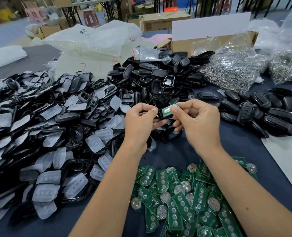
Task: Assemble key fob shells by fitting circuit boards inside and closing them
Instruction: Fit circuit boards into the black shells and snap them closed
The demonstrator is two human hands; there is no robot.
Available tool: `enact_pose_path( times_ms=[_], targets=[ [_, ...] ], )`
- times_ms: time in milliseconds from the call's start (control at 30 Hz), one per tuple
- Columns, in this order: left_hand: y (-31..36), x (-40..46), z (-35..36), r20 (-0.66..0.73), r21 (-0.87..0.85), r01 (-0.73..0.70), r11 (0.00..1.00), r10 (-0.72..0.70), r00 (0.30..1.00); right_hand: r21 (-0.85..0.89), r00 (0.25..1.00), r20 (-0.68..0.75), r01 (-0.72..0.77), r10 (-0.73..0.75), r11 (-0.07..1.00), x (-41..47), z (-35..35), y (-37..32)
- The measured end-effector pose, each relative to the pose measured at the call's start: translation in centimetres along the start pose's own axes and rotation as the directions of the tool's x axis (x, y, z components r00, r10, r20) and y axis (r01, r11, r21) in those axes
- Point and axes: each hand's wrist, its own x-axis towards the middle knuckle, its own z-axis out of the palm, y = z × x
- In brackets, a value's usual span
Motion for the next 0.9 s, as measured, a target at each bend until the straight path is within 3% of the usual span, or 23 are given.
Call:
enact_pose_path(
  times_ms=[300, 433, 700, 900],
  targets=[
    [-0.20, -0.01, -0.07, 0.031, 0.012, -0.025, 1.000, 0.025, 0.999, -0.002, 1.000, 0.014, 0.005, -0.005, 1.000, 0.05, -0.06, -0.02],
    [-0.32, 0.14, -0.04, 0.023, 0.032, -0.044, 0.999, 0.044, 0.999, -0.082, 1.000, 0.002, -0.001, 0.002, 0.997, 0.03, -0.02, 0.11],
    [-0.86, 0.01, -0.09, 0.035, 0.164, -0.177, 0.971, 0.173, 0.984, -0.144, 0.998, 0.003, -0.059, 0.061, 0.988, 0.19, -0.02, 0.09],
    [-0.92, 0.15, -0.38, 0.046, 0.162, -0.193, 0.968, 0.188, 0.981, -0.160, 0.997, 0.006, -0.073, 0.075, 0.984, -0.01, -0.08, -0.33]
  ],
)
